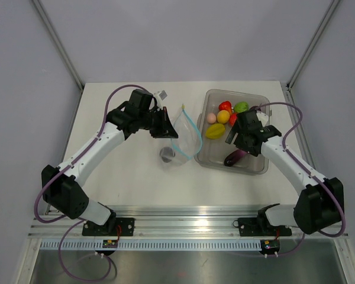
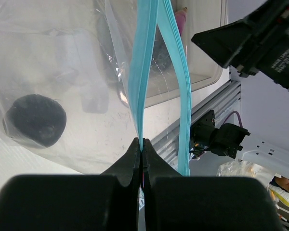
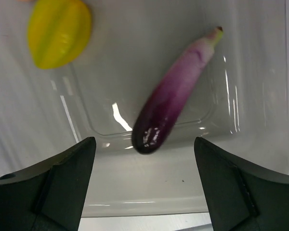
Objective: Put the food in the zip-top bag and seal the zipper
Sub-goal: Place the fake fruit in the zipper food storage bag, then pick up the fake fruit from the bin.
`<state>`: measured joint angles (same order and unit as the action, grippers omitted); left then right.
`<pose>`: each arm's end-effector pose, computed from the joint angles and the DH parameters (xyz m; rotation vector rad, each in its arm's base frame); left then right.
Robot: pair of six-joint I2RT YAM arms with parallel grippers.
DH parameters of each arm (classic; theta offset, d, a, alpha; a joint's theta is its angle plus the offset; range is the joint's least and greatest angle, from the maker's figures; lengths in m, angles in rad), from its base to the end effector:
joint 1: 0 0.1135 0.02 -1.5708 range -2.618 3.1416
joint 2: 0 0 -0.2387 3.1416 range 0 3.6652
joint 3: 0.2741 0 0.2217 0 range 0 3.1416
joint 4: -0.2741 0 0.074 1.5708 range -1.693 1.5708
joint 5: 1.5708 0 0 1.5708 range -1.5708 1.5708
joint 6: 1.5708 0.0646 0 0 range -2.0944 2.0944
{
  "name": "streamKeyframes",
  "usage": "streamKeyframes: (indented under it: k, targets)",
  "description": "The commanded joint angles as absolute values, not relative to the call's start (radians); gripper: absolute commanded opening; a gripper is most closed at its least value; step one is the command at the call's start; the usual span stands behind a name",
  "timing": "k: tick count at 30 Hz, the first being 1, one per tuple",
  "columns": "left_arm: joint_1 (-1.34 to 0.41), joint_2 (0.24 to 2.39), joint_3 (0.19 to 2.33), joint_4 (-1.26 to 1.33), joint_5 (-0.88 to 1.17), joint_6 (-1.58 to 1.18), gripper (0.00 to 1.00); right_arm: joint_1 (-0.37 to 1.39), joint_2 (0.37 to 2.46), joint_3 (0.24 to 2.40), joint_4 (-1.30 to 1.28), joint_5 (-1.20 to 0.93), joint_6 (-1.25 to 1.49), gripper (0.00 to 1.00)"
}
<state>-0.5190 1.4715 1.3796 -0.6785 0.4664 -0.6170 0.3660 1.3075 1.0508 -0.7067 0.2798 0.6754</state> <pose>0.2538 -0.1784 0.2995 0.1284 2.5073 -1.0686 0.2466 0.0754 0.2361 0.4902 2.4333 0.0837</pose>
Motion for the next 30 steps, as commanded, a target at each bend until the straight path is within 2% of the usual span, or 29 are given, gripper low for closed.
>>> streamKeyframes:
  k: [1, 10, 17, 21, 25, 30]
  targets:
    - [-0.523, 1.447, 1.408, -0.646, 0.462, -0.594, 0.0, 0.341, 1.376, 1.034, -0.732, 0.276, 0.764, 0.91]
    - [-0.523, 1.451, 1.408, -0.657, 0.462, -0.581, 0.0, 0.216, 1.563, 0.994, -0.572, 0.195, 0.821, 0.9]
    - [-0.525, 1.457, 1.401, -0.65, 0.466, -0.584, 0.0, 0.193, 1.661, 0.988, -0.502, 0.183, 0.822, 0.81]
    - [-0.525, 1.456, 1.402, -0.65, 0.465, -0.584, 0.0, 0.187, 1.66, 0.979, -0.48, 0.181, 0.821, 0.52]
    - [-0.525, 1.46, 1.404, -0.653, 0.459, -0.584, 0.0, 0.187, 1.566, 0.96, -0.465, 0.178, 0.795, 0.34]
    - [-0.525, 1.48, 1.419, -0.655, 0.465, -0.586, 0.0, 0.19, 1.346, 0.962, -0.463, 0.134, 0.735, 0.29]
